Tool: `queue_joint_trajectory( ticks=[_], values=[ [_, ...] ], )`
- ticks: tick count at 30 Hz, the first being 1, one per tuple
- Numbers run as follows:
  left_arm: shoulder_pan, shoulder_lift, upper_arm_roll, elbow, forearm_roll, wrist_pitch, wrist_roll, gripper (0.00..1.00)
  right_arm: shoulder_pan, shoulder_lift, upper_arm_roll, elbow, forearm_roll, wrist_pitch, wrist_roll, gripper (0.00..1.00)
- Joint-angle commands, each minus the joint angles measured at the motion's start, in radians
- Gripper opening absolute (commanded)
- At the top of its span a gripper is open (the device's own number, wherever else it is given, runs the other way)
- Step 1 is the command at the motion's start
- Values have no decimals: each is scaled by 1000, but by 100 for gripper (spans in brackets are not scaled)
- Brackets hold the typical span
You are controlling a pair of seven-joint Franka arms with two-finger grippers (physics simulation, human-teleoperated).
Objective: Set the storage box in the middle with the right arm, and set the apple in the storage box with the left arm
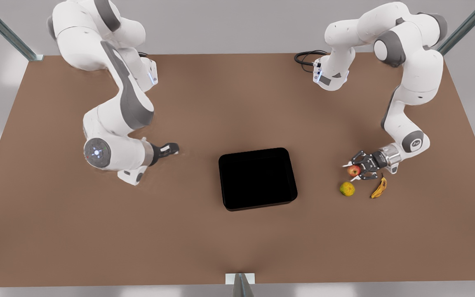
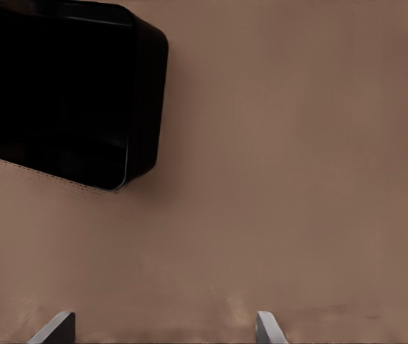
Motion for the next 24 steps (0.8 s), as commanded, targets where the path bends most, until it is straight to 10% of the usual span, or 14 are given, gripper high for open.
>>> queue_joint_trajectory(
  ticks=[1, 6, 7, 8, 11, 13, 19, 24],
  values=[
    [0, -14, 7, 1, 60, -14, -11, 21, 1, -43, -2, 3, -95, -82, 0, 100],
    [0, -142, -96, 113, 209, -42, -80, 21, -325, -349, -18, -67, -13, -118, -137, 100],
    [0, -149, -135, 134, 210, -25, -89, 21, -346, -617, -57, -490, 62, 224, -101, 100],
    [-1, -171, -188, 140, 210, 18, -129, 21, -331, -659, -34, -548, 59, 261, -34, 100],
    [-11, -251, -321, 139, 227, 148, -264, 21, -241, -636, -43, -546, 47, 293, -28, 100],
    [-57, -294, -364, 139, 281, 188, -282, 21, -18, -642, -284, -554, 4, 305, -25, 100],
    [-317, -311, -459, 180, 355, 502, -451, 21, -21, -645, -279, -551, 9, 276, -26, 100],
    [-334, -71, -675, 447, 1057, 574, -804, 21, -15, -648, -278, -549, 9, 273, -26, 100]
  ],
)
